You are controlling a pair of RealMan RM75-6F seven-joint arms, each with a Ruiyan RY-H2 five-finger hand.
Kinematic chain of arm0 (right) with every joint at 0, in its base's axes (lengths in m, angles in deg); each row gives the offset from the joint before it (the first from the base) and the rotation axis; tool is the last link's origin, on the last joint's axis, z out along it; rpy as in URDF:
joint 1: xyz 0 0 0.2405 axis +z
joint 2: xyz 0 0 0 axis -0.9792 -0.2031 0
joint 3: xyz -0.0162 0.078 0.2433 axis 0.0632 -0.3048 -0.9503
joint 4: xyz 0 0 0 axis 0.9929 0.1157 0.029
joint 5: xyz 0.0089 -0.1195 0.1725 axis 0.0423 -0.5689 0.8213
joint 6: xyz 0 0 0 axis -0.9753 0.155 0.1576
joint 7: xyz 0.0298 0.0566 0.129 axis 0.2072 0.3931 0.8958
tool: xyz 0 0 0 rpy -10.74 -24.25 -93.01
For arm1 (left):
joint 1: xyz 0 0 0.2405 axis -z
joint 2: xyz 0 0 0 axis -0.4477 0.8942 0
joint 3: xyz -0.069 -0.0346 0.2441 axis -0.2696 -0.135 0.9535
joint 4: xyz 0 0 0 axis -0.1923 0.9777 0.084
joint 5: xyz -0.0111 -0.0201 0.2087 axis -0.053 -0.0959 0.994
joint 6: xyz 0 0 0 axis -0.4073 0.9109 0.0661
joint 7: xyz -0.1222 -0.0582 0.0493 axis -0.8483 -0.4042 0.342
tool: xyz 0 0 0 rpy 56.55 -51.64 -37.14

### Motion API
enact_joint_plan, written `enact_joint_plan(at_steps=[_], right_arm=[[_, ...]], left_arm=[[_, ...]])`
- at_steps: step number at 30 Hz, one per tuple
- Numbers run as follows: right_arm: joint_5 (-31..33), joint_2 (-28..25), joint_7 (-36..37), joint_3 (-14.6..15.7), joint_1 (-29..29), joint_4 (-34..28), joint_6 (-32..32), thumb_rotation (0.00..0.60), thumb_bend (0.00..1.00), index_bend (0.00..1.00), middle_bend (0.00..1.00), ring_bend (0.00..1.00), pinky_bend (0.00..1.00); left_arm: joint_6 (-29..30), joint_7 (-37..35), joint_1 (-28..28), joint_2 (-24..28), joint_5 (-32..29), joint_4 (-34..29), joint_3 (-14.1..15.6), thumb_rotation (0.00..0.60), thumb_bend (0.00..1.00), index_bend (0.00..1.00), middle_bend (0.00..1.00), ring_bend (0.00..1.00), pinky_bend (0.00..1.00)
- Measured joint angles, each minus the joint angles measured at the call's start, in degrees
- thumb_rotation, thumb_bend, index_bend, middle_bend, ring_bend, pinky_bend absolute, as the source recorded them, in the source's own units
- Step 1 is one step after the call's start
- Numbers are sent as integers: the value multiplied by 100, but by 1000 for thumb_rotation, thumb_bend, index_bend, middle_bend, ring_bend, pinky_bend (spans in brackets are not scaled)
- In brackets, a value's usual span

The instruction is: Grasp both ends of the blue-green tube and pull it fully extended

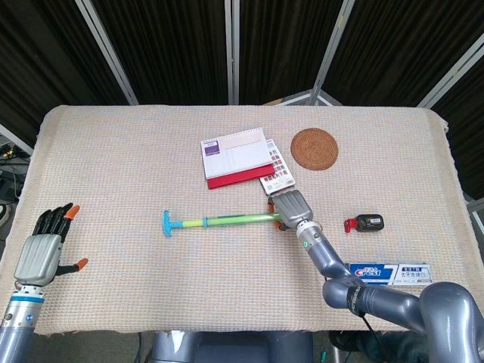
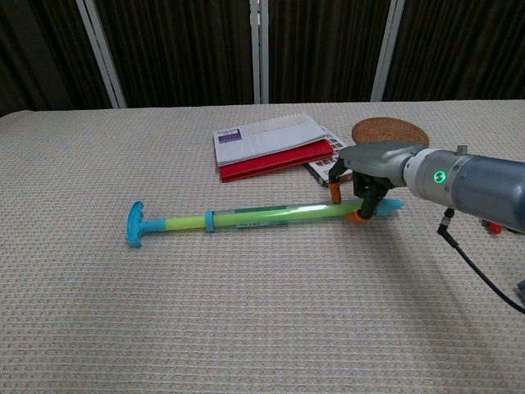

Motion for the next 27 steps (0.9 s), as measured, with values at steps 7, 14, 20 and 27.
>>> enact_joint_plan(at_steps=[7,14,20,27], right_arm=[[288,-184,37,13,-121,-422,-67,600,406,650,1000,1000,1000],[1030,-505,-314,98,-223,-1142,-303,600,416,654,1000,1000,1000],[1327,-736,-535,184,-263,-1562,-554,600,422,654,1000,1000,1000],[1275,-825,-594,283,-280,-1764,-713,600,422,654,1000,1000,1000]], left_arm=[[-358,303,343,-282,25,103,-116,600,0,42,605,563,661],[-1233,615,1070,-921,-14,494,-315,600,164,286,783,727,937],[-1835,722,1626,-1554,-178,942,-542,600,300,362,813,751,962],[-2122,678,2038,-2173,-320,1400,-725,600,331,390,813,751,962]])
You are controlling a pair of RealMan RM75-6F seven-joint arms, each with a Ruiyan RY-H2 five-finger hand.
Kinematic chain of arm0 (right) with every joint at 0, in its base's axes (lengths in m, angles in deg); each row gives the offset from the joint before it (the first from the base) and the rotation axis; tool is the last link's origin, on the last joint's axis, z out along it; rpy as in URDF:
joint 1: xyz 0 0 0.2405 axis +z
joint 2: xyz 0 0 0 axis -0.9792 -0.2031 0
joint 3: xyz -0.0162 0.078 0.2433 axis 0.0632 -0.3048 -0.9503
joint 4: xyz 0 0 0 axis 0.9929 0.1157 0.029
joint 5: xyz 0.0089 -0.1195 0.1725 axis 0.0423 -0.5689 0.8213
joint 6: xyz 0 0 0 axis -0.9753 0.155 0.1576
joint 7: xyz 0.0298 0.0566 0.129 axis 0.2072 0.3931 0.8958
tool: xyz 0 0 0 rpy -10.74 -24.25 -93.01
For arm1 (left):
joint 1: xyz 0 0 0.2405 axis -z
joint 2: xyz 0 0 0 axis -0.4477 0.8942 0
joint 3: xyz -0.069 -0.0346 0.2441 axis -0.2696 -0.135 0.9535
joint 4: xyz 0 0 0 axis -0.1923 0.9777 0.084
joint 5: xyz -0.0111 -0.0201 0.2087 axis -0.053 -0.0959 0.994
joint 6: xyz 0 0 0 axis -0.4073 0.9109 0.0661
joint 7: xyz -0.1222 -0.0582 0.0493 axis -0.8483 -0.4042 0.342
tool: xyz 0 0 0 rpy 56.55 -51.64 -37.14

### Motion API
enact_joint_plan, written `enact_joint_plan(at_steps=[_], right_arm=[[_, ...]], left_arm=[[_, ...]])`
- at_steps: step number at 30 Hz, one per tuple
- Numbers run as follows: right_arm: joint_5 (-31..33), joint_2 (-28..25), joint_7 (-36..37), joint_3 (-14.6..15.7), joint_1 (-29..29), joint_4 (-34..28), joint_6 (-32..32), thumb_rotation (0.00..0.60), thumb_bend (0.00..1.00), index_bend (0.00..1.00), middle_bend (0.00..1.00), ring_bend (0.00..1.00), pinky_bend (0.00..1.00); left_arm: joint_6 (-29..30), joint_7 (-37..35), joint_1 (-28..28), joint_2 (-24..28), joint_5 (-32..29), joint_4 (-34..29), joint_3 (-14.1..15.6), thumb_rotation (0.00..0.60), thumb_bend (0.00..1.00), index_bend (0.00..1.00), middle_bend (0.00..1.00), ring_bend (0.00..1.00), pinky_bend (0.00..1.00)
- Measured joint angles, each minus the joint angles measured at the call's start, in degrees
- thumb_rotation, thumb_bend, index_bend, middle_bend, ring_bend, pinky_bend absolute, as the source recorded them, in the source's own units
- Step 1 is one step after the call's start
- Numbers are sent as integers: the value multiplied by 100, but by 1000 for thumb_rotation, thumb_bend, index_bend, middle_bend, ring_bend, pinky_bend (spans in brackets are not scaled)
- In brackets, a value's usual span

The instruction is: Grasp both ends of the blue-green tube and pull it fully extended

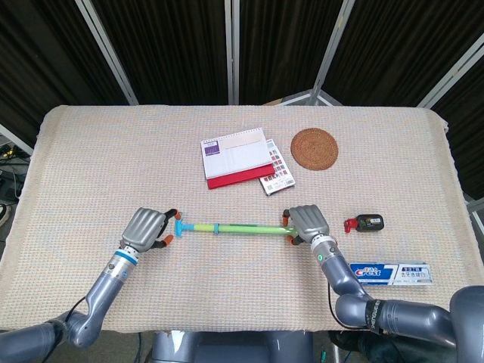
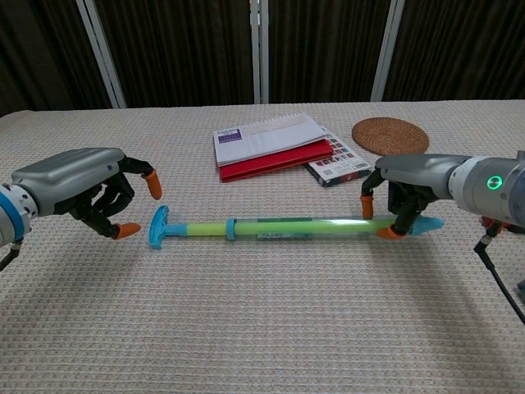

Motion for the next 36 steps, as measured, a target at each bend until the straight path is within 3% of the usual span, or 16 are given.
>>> enact_joint_plan(at_steps=[18,36], right_arm=[[-220,1,187,95,-54,-30,-72,600,423,655,1000,1000,1000],[-225,23,188,93,-15,-83,-126,600,423,657,1000,1000,1000]], left_arm=[[-203,77,402,-776,-313,831,-40,600,337,432,813,751,962],[-387,194,546,-992,-774,978,-76,600,373,446,813,751,962]])
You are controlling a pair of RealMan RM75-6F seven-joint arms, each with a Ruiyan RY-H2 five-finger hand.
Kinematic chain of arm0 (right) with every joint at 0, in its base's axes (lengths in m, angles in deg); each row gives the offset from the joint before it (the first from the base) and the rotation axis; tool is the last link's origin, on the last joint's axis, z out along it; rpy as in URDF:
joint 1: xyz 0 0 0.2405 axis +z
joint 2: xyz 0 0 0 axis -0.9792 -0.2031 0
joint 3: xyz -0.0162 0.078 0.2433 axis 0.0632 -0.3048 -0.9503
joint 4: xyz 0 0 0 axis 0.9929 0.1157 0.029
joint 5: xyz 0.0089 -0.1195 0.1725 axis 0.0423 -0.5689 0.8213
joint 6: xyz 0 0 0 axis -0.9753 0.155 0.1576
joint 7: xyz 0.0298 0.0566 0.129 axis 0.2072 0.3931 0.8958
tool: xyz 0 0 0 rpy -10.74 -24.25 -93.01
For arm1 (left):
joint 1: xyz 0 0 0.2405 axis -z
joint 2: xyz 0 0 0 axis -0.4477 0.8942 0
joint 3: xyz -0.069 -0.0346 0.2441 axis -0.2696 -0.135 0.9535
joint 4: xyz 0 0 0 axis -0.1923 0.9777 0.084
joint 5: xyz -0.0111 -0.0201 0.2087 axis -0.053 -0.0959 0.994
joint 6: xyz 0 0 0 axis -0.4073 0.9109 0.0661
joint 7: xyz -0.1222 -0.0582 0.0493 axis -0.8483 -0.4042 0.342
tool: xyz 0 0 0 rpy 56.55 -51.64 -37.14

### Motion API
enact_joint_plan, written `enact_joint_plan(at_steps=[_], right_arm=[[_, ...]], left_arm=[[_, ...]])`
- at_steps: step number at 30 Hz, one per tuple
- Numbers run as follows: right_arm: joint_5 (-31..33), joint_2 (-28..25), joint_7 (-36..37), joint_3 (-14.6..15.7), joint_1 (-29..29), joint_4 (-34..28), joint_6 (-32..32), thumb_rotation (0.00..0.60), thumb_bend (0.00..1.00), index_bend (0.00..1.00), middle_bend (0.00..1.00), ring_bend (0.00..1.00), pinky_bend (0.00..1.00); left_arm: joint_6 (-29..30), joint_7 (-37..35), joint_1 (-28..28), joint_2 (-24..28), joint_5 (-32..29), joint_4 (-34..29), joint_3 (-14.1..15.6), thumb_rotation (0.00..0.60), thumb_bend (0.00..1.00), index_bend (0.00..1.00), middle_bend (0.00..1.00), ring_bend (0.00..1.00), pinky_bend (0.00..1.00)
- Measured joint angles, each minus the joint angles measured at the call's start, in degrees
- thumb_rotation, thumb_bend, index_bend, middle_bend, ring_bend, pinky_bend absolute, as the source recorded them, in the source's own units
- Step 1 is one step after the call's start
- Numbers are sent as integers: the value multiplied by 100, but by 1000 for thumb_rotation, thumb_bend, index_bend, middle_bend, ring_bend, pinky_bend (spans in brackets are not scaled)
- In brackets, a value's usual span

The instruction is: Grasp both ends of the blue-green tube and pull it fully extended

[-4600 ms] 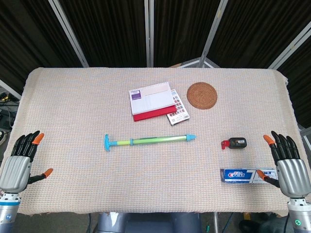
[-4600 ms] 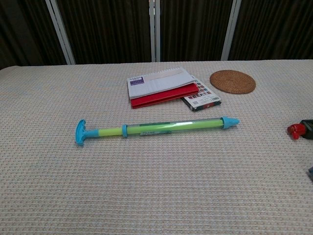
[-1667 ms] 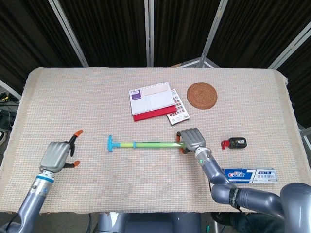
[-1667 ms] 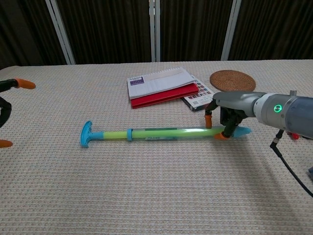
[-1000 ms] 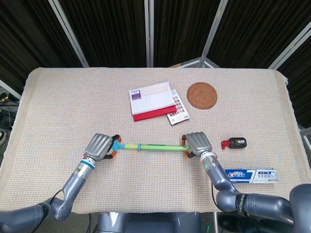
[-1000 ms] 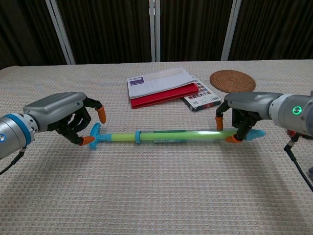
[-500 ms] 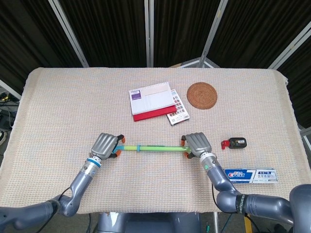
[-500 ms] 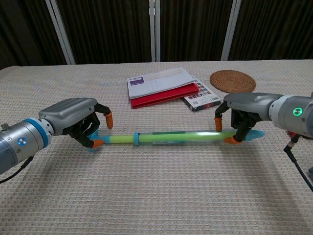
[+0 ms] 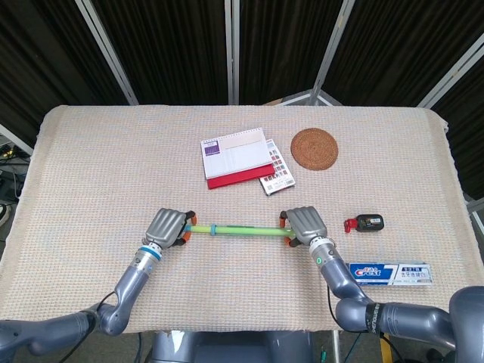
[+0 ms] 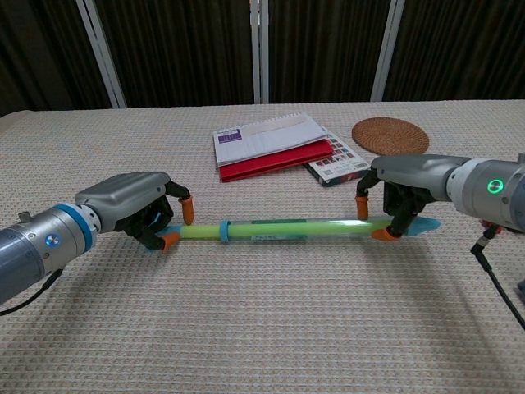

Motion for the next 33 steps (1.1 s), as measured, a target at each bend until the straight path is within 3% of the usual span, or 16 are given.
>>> enact_joint_plan(at_steps=[12,20,33], right_arm=[[-1,-9,20,11,-2,0,-25,600,424,659,1000,1000,1000],[-39,-25,58,3,-5,-5,-27,600,427,660,1000,1000,1000],[-215,-248,259,-13,-127,-102,-116,600,430,672,1000,1000,1000]], left_arm=[[-28,-24,28,-10,-139,82,29,600,373,469,813,751,962],[-34,-35,48,-27,-192,116,41,600,474,699,825,752,962],[178,-35,6,132,-161,94,31,600,478,738,835,751,962]])
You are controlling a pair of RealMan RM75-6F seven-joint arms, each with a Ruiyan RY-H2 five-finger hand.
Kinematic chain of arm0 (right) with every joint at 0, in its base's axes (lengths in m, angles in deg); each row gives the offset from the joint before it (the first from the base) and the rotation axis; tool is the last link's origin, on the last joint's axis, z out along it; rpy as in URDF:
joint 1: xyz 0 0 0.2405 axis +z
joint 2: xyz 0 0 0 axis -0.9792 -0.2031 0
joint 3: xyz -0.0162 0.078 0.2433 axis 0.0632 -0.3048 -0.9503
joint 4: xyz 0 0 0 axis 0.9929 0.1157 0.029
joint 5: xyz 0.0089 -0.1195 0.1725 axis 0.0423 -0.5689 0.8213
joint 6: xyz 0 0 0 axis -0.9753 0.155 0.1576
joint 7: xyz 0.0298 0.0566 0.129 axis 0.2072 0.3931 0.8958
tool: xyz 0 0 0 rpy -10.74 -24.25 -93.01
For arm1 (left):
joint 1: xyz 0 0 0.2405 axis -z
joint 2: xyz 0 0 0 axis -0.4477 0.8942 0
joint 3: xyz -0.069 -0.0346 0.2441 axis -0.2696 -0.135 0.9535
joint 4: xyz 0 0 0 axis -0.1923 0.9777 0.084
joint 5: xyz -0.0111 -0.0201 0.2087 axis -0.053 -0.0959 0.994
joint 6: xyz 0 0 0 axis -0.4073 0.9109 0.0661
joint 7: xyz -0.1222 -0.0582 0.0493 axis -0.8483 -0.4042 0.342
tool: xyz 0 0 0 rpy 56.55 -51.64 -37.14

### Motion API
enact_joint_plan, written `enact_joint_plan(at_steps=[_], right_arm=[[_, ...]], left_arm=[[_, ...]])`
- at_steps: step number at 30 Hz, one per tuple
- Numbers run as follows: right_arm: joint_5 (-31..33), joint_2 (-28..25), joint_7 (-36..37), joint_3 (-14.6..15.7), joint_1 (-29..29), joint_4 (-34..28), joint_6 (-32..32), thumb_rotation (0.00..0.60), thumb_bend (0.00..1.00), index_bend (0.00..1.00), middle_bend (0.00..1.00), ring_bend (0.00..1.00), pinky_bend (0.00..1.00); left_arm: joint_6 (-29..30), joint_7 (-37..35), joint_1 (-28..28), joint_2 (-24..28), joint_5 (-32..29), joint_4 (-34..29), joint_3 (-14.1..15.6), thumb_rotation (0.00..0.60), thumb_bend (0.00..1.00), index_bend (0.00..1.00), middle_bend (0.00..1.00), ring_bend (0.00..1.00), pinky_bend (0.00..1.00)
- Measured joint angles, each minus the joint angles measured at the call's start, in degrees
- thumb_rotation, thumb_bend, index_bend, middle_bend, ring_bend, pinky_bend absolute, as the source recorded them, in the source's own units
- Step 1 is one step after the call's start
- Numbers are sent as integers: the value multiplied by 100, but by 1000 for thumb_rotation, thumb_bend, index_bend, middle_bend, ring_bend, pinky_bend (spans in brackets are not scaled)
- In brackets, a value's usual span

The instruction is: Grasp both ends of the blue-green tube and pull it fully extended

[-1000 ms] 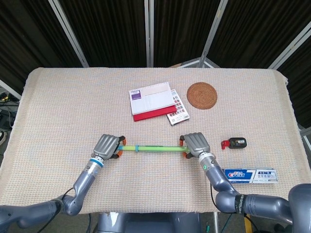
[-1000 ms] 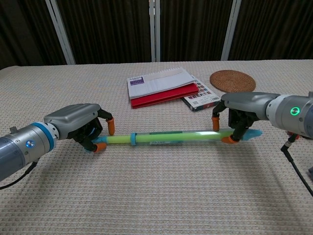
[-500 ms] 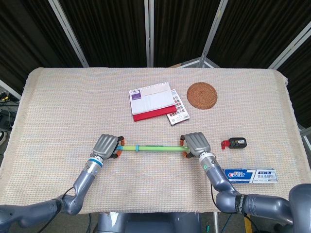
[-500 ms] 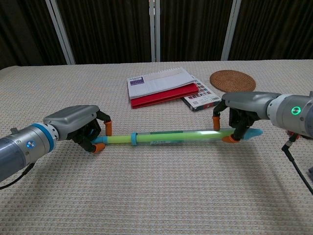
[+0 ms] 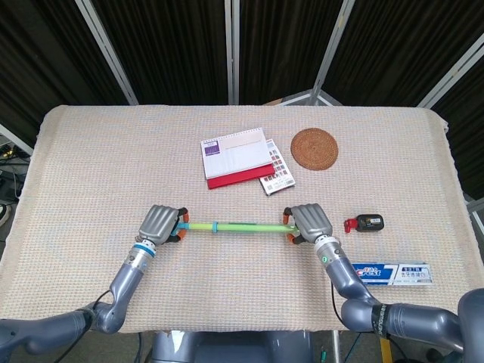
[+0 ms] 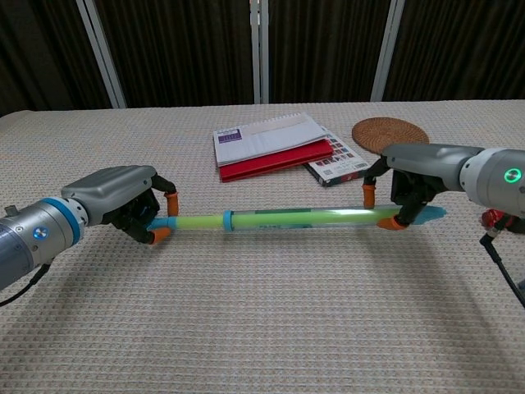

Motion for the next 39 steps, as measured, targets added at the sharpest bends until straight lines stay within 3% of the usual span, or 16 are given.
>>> enact_joint_plan(at_steps=[18,39], right_arm=[[-377,-748,589,-49,-399,-175,-149,600,431,675,1000,1000,1000],[-616,-1206,1057,-92,-727,81,-136,600,432,676,1000,1000,1000]], left_arm=[[20,-224,-228,494,-169,-9,76,600,479,740,835,751,962],[-58,-681,-412,843,-197,380,132,600,481,740,835,751,962]])
